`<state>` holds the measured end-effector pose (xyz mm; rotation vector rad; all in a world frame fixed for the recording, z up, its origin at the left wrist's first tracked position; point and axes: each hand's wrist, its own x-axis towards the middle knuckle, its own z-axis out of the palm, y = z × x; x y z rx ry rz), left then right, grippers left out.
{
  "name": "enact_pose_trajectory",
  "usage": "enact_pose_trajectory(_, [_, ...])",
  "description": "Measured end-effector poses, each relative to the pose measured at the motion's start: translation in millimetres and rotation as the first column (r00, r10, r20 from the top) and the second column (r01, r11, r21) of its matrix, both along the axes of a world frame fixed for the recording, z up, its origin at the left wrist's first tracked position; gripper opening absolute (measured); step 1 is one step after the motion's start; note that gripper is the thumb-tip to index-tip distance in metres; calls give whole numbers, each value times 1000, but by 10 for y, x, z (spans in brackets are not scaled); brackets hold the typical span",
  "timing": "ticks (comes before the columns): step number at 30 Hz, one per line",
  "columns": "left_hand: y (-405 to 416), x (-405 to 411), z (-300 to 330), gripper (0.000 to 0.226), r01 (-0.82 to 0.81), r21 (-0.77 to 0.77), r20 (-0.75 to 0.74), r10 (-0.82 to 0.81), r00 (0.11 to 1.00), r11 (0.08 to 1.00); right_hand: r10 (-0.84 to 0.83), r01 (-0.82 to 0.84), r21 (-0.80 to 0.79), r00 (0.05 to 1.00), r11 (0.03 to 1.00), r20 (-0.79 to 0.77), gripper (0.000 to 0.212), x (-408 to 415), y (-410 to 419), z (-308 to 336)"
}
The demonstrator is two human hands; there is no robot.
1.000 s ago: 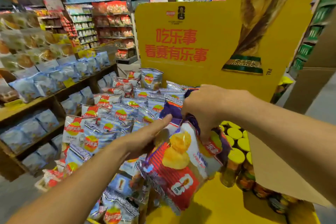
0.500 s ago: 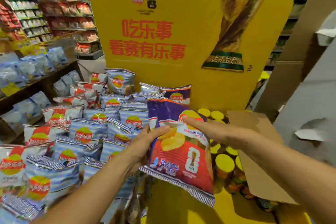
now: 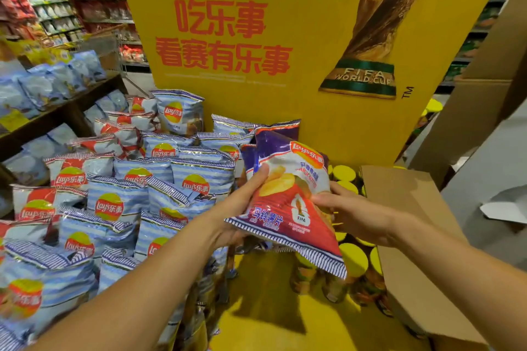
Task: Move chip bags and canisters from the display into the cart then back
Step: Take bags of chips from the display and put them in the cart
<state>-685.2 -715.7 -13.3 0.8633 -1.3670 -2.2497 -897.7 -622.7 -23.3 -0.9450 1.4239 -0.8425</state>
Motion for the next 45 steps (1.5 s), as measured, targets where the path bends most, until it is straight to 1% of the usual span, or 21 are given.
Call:
enact_pose_trajectory(1, [9, -40, 17, 50, 19, 10, -46, -19, 999, 1000, -45, 46, -10, 999, 999, 23, 82, -31, -27, 5])
enact_pose_trajectory(2, [15, -80, 34, 66, 64, -28, -66, -66, 996, 998, -99, 100, -20, 993, 995, 59, 68, -54, -54, 18])
enact_pose_trajectory(4, [-92, -142, -119, 90, 77, -164, 23, -74, 997, 984, -210, 215, -18, 966, 976, 148, 47, -74, -109, 48])
enact_pose_trajectory(7, [-250, -261, -196, 107, -16, -301, 140, 61, 988, 953, -203, 221, -46, 947, 974, 251, 54, -149, -165, 80])
enact_pose_trajectory(8, [-282, -301, -191, 105, -61, -322, 133, 109, 985, 945, -150, 176, -66, 948, 982, 281, 59, -183, -181, 76])
enact_pose_trajectory(11, [-369, -430, -152, 70, -92, -209, 29, 100, 995, 974, -26, 61, -105, 951, 993, 308, 87, -265, -246, 92])
enact_pose_trajectory(13, [-428, -537, -114, 68, -25, -239, 116, 54, 992, 971, -55, 110, -147, 941, 983, 335, 99, -351, -349, 85])
enact_pose_trajectory(15, [-491, -624, -8, 60, -7, -365, 216, 92, 972, 931, -130, 201, -200, 938, 959, 321, 102, -437, -470, 77])
enact_pose_trajectory(17, [-641, -685, 45, 49, -107, -365, 200, 191, 961, 925, -216, 292, -233, 928, 928, 304, 91, -519, -614, 28])
enact_pose_trajectory(18, [-699, -703, 86, 43, -147, -309, 179, 210, 961, 940, -255, 333, -244, 919, 911, 303, 80, -538, -675, 0])
enact_pose_trajectory(20, [-825, -744, 128, 33, -153, -199, 116, 179, 977, 968, -300, 380, -277, 909, 883, 290, 58, -560, -816, -70])
enact_pose_trajectory(21, [-882, -752, 123, 34, -120, -200, 109, 143, 984, 973, -307, 385, -296, 910, 874, 277, 50, -559, -872, -101])
enact_pose_trajectory(24, [-1051, -769, 40, 70, 67, -399, 278, 51, 959, 914, -324, 390, -328, 916, 861, 237, 53, -564, -1066, -240])
enact_pose_trajectory(26, [-1162, -777, -42, 76, 182, -481, 405, 33, 914, 858, -341, 393, -335, 918, 856, 203, 58, -580, -1183, -363])
enact_pose_trajectory(28, [-1269, -798, -132, 85, 211, -525, 461, 67, 885, 825, -348, 386, -318, 922, 866, 172, 66, -570, -1304, -507])
enact_pose_trajectory(31, [-1349, -889, -275, 99, 218, -616, 524, 188, 831, 757, -363, 379, -317, 925, 870, 110, 72, -493, -1471, -707])
enact_pose_trajectory(33, [-1383, -931, -414, 111, 253, -666, 599, 301, 742, 702, -379, 387, -328, 921, 862, 89, 74, -440, -1587, -847])
enact_pose_trajectory(36, [-1443, -935, -637, 119, 235, -783, 558, 483, 674, 576, -427, 424, -309, 902, 851, 64, 77, -370, -1698, -987])
enact_pose_trajectory(38, [-1435, -958, -721, 111, 181, -817, 485, 484, 728, 547, -434, 423, -305, 900, 853, 32, 77, -369, -1741, -1053])
enact_pose_trajectory(42, [-1350, -1034, -737, 102, 53, -794, 358, 397, 845, 605, -430, 409, -346, 903, 844, 16, 68, -459, -1656, -978])
enact_pose_trajectory(45, [-1214, -1168, -603, 75, -21, -732, 271, 319, 908, 681, -486, 464, -370, 873, 805, 37, 69, -598, -1490, -798])
